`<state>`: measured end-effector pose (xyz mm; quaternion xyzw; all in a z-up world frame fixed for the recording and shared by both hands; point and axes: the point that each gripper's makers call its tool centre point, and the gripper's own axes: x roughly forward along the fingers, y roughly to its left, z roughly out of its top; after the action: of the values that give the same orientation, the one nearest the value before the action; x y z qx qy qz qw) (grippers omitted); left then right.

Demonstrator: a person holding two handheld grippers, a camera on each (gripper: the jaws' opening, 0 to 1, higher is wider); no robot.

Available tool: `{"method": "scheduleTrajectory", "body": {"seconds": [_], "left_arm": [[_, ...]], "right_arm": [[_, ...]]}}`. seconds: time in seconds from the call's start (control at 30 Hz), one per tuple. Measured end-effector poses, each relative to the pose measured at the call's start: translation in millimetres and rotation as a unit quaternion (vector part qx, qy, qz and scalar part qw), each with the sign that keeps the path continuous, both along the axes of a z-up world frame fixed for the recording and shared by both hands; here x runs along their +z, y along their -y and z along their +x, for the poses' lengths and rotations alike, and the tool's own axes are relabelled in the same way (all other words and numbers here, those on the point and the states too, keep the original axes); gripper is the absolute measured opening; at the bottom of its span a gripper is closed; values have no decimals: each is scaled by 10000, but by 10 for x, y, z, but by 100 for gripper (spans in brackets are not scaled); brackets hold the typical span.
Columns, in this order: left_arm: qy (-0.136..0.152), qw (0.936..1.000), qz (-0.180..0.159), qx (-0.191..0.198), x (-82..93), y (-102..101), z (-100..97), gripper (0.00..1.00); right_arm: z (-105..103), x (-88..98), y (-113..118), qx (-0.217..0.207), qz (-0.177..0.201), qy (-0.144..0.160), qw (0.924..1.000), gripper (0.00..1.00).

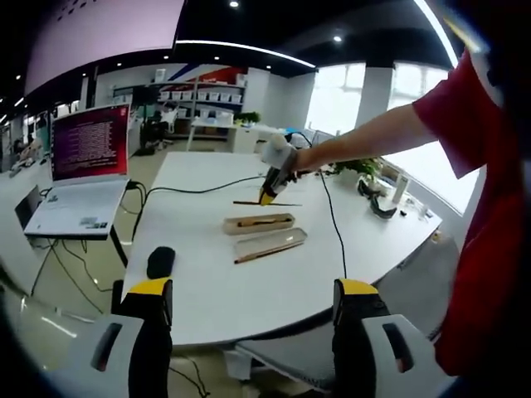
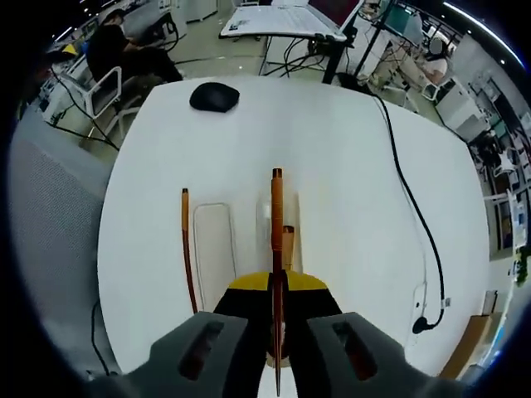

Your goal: Arrange the utensils inside the cutlery case until each visible utensil rests in its matching compartment.

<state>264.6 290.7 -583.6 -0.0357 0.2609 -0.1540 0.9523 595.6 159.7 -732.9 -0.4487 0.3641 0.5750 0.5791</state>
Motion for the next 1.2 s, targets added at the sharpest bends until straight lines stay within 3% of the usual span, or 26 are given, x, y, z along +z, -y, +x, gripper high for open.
{"method": "scheduleTrajectory", "body": {"seconds": [0.33, 0.93, 1.2], "left_arm": [[-194, 9995, 214, -142, -100, 47, -22, 81], [-279, 9995, 161, -35, -109, 17, -15, 80], [-250, 9996, 123, -68, -88, 49, 14, 80]], "right_arm": [[14, -168, -95, -45, 99, -129, 9999, 1], [70, -541, -111, -247, 252, -97, 9993, 1], [32, -590, -62, -312, 177, -132, 9993, 1]]}}
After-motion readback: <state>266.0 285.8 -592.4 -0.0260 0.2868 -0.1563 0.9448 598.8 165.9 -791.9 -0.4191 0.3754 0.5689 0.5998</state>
